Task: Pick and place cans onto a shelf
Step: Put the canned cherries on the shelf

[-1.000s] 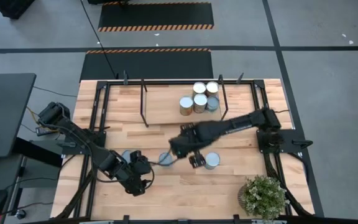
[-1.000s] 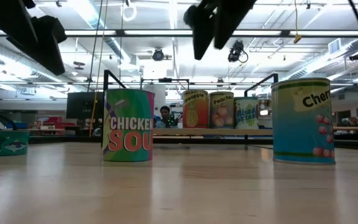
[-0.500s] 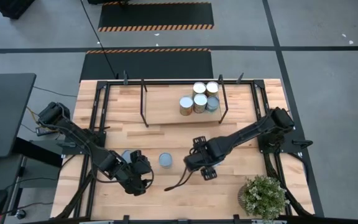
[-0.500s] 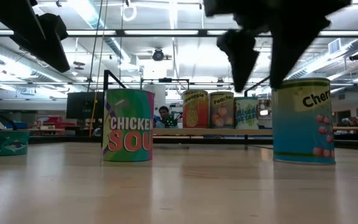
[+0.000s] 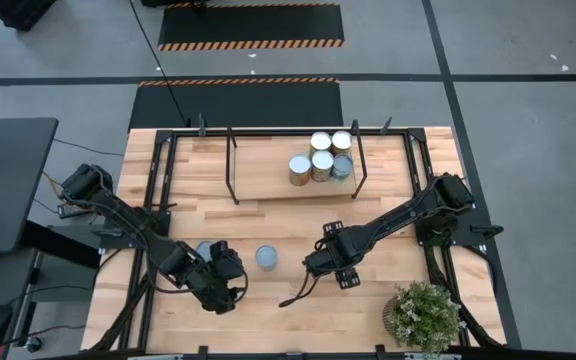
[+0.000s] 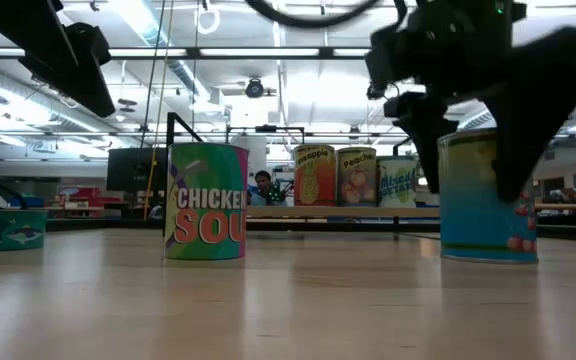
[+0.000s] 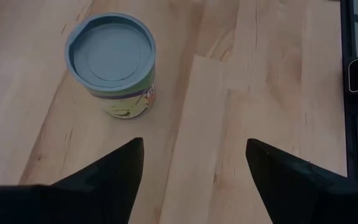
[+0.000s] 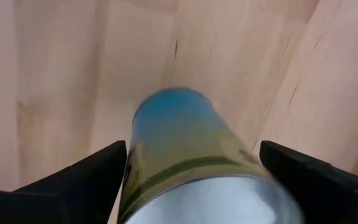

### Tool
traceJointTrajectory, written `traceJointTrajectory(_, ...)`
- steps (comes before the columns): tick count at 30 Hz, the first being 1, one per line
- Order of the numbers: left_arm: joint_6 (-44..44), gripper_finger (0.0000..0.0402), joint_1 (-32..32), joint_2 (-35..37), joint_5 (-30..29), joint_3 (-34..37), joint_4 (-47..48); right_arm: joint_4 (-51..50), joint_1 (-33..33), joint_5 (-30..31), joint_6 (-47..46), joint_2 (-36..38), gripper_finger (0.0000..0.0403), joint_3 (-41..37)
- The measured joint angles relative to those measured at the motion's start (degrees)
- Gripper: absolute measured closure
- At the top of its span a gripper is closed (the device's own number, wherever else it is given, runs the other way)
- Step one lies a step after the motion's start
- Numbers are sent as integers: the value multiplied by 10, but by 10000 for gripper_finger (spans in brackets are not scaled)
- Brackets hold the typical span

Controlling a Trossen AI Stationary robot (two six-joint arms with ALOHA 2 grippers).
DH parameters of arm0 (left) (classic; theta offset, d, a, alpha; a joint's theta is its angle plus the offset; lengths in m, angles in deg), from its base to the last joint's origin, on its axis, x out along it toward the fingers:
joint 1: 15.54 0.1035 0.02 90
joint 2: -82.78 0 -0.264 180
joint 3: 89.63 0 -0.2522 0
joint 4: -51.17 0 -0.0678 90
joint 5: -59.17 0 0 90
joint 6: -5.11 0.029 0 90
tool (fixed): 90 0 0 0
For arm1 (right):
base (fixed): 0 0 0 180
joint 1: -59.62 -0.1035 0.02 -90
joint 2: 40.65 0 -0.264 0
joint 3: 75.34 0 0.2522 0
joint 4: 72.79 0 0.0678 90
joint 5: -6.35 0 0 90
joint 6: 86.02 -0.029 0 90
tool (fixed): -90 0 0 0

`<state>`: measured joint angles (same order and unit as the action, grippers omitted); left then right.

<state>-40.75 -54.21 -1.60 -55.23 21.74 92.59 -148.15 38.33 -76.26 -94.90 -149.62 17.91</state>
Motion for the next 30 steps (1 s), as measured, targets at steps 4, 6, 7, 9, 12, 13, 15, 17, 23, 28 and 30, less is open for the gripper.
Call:
traceJointTrajectory(4, 0, 114, 0, 0, 0, 0, 0, -1, 1, 0, 2, 0, 41, -19)
traceJointTrajectory(6, 0, 114, 0, 0, 0, 0, 0, -2, 2, 0, 9, 0, 54, -28)
traceJointTrajectory(7, 0, 114, 0, 0, 0, 0, 0, -3, 4, -1, 12, 0, 62, -30)
traceJointTrajectory(9, 0, 114, 0, 0, 0, 0, 0, -3, 7, -2, 19, 0, 77, -31)
traceJointTrajectory(12, 0, 114, 0, 0, 0, 0, 0, -9, 16, 0, 35, -1, 87, -24)
traceJointTrajectory(13, 0, 114, 0, 0, 0, 0, 0, -13, 19, 3, 42, -1, 87, -18)
traceJointTrajectory(15, 1, 114, 0, 0, 0, 0, 0, -25, 30, 12, 57, -1, 83, 0)
traceJointTrajectory(17, 1, 114, 0, 0, 0, 0, 0, -44, 42, 26, 72, -1, 81, 26)
traceJointTrajectory(23, 11, 114, 6, 0, -14, 0, 0, -117, 93, 88, 122, -1, 81, 161)
traceJointTrajectory(28, 73, 114, 9, 0, -89, 0, 1, -142, 155, 118, 193, -1, 81, 292)
traceJointTrajectory(30, 96, 114, 15, 0, -108, 0, 3, -138, 188, 124, 224, -1, 81, 335)
